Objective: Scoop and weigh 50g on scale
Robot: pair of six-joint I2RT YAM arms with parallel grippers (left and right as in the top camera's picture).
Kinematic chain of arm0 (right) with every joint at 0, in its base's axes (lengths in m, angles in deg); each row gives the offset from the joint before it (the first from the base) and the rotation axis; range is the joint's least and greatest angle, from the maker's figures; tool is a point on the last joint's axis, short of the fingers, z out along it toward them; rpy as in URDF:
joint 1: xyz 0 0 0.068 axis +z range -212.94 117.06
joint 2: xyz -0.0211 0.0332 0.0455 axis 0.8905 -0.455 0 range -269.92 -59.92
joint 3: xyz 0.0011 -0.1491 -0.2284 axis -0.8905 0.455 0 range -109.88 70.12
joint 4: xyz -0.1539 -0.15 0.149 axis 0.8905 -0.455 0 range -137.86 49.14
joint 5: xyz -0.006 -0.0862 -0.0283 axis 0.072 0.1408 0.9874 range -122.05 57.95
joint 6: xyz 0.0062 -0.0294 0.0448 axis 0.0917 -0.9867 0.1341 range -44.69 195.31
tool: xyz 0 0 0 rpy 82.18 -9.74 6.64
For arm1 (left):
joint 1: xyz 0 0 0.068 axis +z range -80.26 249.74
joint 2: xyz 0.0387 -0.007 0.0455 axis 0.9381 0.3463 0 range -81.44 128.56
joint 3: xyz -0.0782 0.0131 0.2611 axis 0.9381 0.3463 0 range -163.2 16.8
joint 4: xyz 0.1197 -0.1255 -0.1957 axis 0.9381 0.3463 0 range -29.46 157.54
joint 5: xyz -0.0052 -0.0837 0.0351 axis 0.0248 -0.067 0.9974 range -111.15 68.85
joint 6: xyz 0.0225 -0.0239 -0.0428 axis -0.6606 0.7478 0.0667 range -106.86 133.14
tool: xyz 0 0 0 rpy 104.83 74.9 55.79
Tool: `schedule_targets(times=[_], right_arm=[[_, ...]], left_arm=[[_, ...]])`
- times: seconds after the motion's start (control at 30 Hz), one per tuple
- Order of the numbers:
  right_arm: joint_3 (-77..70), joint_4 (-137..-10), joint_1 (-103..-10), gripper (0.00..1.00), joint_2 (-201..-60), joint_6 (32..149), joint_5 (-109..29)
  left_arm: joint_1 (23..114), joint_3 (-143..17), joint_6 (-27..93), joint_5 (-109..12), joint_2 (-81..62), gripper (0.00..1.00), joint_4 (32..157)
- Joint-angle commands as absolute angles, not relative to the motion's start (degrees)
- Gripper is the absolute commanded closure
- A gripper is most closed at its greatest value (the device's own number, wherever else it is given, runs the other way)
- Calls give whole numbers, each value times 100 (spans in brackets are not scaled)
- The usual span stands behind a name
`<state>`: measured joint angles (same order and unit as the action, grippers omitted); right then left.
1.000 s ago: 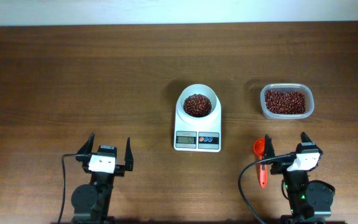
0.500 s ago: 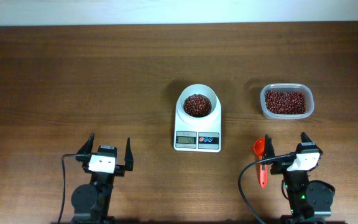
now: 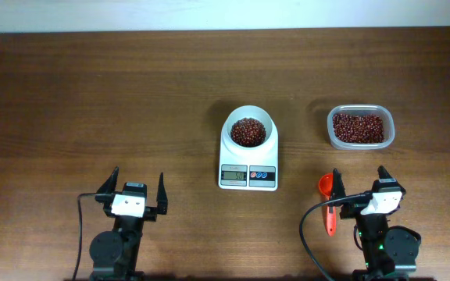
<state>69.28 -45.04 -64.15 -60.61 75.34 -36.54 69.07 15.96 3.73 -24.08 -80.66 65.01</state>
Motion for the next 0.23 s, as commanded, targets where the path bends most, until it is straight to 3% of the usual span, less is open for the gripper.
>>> schedule_targets(times=[0.0, 0.2], right_arm=[[6980, -4504, -6452, 1, -6017, 7528, -3628], [6980, -4507, -6452, 1, -6017, 7528, -3628]], left_arm=[[6911, 1631, 296, -2369, -8097, 1, 6512], [6911, 1631, 296, -2367, -8097, 1, 6512]])
